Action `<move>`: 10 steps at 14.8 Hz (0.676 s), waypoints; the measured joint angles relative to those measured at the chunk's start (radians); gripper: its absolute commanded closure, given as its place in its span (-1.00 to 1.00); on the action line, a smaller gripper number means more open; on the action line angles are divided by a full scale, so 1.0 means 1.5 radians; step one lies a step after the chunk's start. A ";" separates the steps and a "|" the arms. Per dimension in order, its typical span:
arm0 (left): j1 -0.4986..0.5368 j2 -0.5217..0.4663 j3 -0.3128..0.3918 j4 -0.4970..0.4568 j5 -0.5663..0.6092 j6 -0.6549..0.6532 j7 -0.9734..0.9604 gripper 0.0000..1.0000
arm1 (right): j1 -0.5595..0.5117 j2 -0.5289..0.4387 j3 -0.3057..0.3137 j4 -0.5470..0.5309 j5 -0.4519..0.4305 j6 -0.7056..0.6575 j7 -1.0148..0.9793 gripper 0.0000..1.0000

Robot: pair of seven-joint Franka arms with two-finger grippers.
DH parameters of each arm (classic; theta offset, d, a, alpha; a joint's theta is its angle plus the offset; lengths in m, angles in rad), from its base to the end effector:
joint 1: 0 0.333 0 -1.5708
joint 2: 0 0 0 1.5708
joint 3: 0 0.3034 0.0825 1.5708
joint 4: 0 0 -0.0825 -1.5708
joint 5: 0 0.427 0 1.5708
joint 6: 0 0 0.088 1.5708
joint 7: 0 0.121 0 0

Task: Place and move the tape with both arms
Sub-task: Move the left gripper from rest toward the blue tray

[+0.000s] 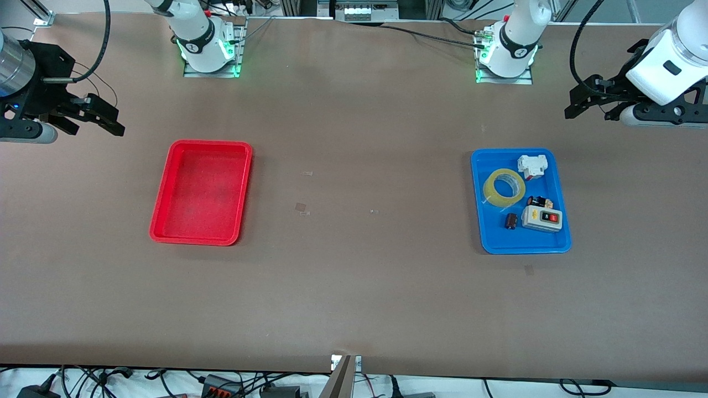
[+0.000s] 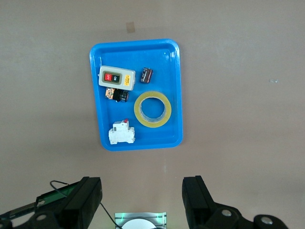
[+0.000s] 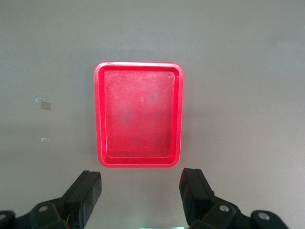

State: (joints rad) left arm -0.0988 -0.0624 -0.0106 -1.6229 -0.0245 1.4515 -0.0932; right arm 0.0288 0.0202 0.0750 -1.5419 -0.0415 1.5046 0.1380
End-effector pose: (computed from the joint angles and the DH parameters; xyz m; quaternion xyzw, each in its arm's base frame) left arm 0.5601 -0.0649 0.5980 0.9984 -0.0089 -0.0554 0.0063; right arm 0.5931 0.0561 0.5952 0.9992 -0.0179 -0.0261 0.0233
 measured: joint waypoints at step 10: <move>0.000 0.013 -0.012 -0.001 0.000 0.001 0.000 -1.00 | -0.001 0.000 -0.002 0.000 0.000 0.015 0.000 -0.98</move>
State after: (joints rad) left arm -0.0986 -0.0432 -0.0281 -1.6243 -0.0245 1.4534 -0.0932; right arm 0.0280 0.0205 0.0721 -1.5419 -0.0420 1.5273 0.1373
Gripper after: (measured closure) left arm 0.000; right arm 0.009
